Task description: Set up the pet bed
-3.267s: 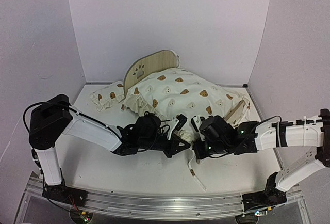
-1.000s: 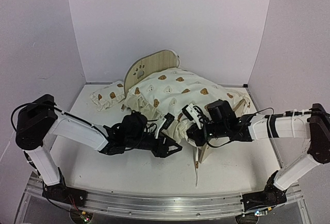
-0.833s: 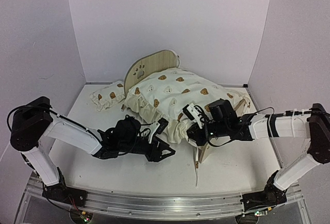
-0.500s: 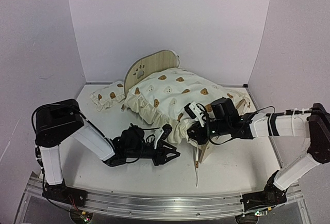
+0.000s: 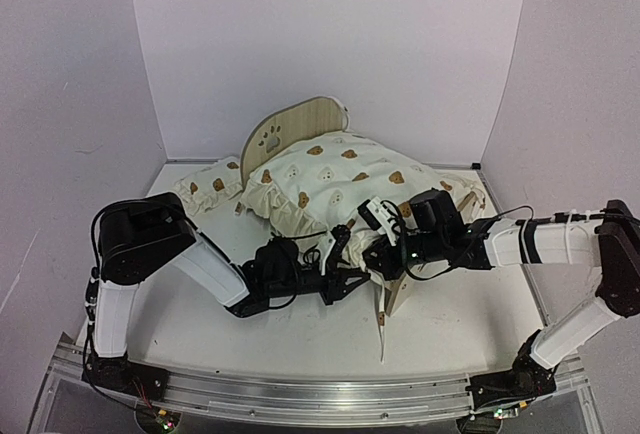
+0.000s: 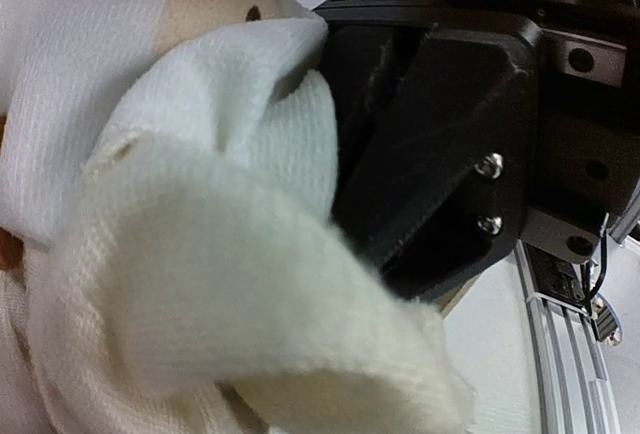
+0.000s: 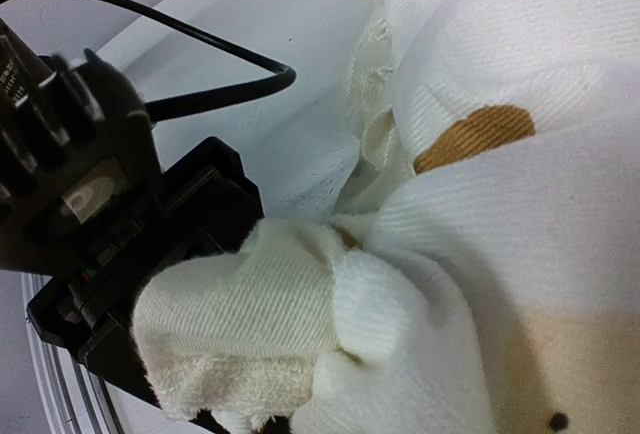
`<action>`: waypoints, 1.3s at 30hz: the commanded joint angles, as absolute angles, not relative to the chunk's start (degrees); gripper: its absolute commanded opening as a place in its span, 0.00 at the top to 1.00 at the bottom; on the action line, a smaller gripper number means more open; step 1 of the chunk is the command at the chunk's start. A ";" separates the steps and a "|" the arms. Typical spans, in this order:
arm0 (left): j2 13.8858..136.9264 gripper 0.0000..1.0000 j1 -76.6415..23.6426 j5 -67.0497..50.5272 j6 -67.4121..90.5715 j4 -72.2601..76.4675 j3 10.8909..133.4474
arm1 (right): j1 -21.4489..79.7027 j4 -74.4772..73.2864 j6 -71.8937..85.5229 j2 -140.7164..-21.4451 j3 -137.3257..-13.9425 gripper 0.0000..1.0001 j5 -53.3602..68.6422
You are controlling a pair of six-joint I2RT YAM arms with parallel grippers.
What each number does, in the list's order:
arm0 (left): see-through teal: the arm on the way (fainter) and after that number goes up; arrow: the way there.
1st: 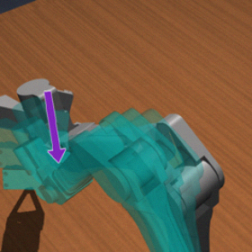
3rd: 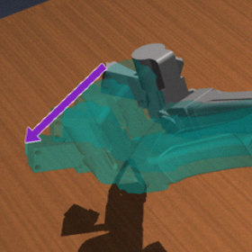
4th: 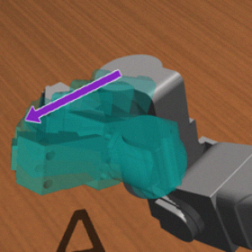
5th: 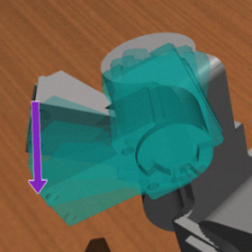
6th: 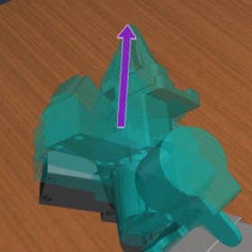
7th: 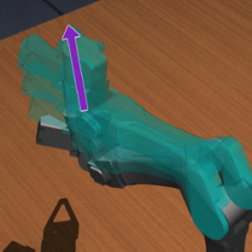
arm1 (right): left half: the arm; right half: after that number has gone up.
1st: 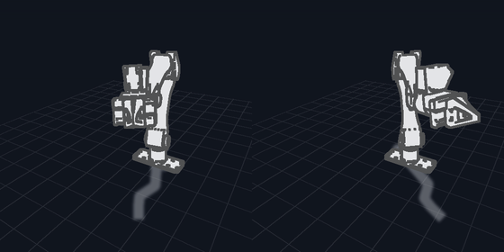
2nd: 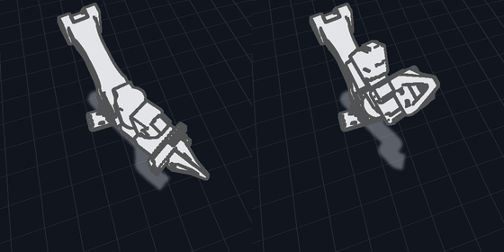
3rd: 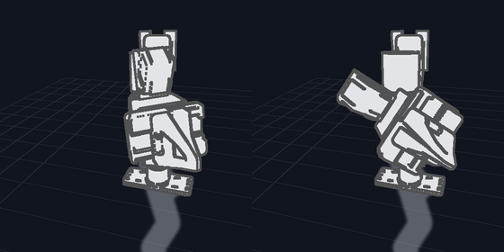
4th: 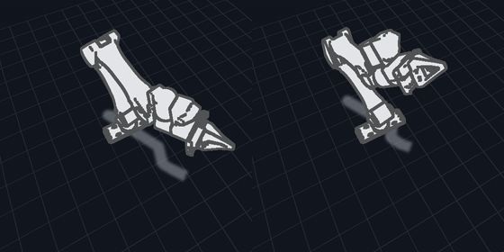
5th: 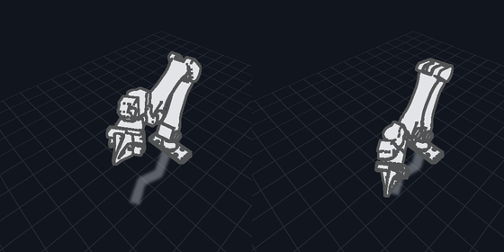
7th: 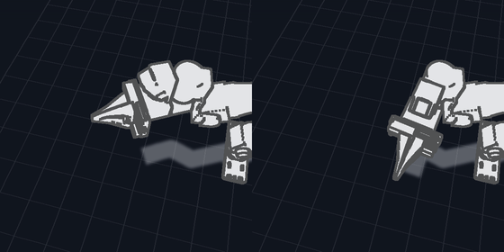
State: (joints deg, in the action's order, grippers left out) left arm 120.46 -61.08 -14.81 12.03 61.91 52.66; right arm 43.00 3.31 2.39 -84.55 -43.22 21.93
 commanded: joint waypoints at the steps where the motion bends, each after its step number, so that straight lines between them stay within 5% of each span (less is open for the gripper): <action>1: 121.69 0.67 -61.20 -11.51 9.84 65.20 55.38 | 42.89 2.15 3.87 -83.33 -42.52 1.00 23.64; 14: 122.21 0.66 -61.17 -9.67 6.97 63.72 56.85 | 42.89 2.09 3.69 -83.25 -42.76 1.00 24.87; 20: 120.22 0.92 -61.09 -9.90 5.72 63.57 55.20 | 42.93 1.90 3.56 -83.32 -42.80 1.00 25.10; 26: 117.51 1.00 -61.25 -10.49 6.18 62.68 50.01 | 42.89 -1.39 4.25 -83.01 -44.17 1.00 24.24; 39: 109.86 1.00 -62.41 -23.07 9.49 46.32 45.80 | 44.44 -41.61 15.62 -75.55 -56.03 0.53 12.32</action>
State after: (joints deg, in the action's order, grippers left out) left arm 112.66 -61.84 -17.28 8.99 52.77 45.71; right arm 44.07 -20.21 10.98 -80.23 -51.83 18.33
